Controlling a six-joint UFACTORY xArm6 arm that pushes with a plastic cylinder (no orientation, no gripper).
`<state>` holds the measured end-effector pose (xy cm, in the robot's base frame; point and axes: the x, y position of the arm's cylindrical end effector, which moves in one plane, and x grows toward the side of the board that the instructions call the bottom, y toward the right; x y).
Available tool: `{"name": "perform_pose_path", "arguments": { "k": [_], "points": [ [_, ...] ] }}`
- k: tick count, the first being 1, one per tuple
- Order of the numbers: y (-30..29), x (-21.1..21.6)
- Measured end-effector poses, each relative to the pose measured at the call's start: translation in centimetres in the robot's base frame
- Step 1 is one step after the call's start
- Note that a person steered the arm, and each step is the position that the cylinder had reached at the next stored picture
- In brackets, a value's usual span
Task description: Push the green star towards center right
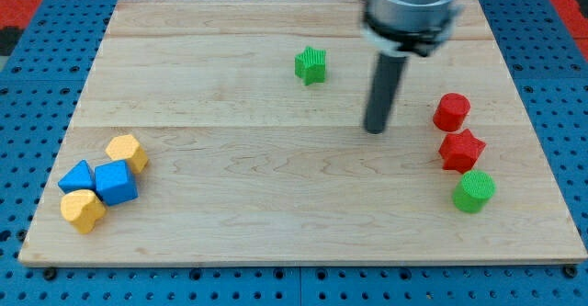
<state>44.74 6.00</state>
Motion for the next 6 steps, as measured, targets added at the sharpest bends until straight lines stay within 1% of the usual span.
{"name": "perform_pose_path", "arguments": {
  "k": [1,2,3,4,5,6],
  "points": [
    [-7.7,-3.3],
    [-10.7,-8.2],
    [-5.8,-11.7],
    [0.4,-13.7],
    [5.9,-12.4],
    [7.4,-10.0]
  ]
}}
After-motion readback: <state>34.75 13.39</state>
